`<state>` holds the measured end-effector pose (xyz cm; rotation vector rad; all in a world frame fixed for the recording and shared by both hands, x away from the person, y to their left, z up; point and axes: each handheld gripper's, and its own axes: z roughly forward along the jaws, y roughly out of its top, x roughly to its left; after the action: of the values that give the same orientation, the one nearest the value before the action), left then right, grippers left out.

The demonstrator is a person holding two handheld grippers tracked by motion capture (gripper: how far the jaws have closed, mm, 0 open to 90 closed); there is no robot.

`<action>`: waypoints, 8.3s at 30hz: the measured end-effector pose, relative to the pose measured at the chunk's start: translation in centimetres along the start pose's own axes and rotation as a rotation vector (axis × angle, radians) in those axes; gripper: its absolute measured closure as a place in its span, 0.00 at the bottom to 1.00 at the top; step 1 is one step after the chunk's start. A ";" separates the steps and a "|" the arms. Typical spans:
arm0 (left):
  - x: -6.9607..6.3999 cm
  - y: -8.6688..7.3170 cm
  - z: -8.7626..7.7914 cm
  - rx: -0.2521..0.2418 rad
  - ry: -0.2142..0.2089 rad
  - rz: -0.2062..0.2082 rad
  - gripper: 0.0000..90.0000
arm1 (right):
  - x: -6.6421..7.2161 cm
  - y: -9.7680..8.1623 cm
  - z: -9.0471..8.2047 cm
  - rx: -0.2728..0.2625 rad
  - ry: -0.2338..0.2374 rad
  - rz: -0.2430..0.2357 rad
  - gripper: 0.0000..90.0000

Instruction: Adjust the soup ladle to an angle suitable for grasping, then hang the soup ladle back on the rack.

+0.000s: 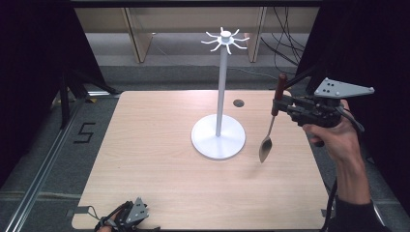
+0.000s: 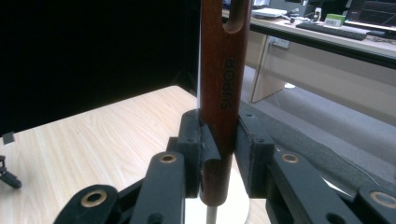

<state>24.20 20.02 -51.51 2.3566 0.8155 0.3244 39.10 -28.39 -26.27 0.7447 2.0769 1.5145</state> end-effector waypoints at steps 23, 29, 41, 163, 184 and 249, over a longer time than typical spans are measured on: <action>0.0 0.0 0.0 -0.003 -0.006 0.001 0.17 | 0.2 3.9 4.1 0.006 -0.026 0.006 0.82; 0.0 0.0 0.0 -0.003 -0.007 0.003 0.17 | 0.3 5.0 5.1 0.017 -0.040 0.011 0.82; 0.0 0.0 -0.1 -0.002 -0.008 0.002 0.17 | 0.3 6.4 6.6 0.014 -0.055 -0.006 0.82; -0.1 0.0 0.0 -0.003 -0.008 0.001 0.17 | 2.6 -5.1 7.0 0.067 -0.024 0.093 0.46; 0.0 0.2 0.0 -0.003 -0.012 0.000 0.17 | 3.5 -8.1 8.1 0.180 -0.008 0.057 0.45; -0.2 0.0 0.0 -0.006 -0.009 0.012 0.17 | 8.1 -17.1 7.1 0.391 0.096 0.022 0.37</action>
<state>24.08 19.91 -51.46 2.3563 0.7949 0.3210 34.97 -22.19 -45.08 0.8477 2.4823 1.1852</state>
